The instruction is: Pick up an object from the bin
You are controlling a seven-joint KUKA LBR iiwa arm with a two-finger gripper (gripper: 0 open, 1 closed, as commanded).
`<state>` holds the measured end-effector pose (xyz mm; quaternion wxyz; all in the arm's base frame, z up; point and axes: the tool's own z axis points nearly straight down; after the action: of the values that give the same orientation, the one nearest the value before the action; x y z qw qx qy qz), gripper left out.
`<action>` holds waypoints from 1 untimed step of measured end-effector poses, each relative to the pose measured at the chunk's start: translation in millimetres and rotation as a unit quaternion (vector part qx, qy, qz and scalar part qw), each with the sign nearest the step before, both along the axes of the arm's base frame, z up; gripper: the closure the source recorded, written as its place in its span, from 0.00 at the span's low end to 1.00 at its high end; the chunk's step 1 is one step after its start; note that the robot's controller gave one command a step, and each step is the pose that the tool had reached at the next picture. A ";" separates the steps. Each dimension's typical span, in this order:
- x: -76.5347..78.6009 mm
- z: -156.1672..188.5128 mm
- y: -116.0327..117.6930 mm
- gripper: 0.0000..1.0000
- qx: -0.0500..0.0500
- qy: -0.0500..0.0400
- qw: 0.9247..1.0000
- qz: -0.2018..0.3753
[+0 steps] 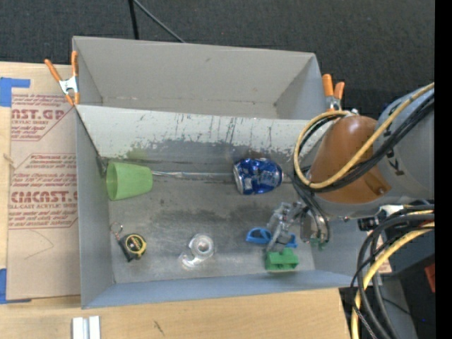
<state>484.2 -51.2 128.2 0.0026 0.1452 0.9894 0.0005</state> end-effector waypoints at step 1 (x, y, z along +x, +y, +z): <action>0.7 29.3 0.7 1.00 0.000 0.001 1.000 0.001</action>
Offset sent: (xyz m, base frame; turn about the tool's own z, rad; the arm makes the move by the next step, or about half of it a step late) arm -0.0001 0.0000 0.0280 0.0000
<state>484.9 -50.5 157.5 0.0017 0.1447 0.9895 0.0005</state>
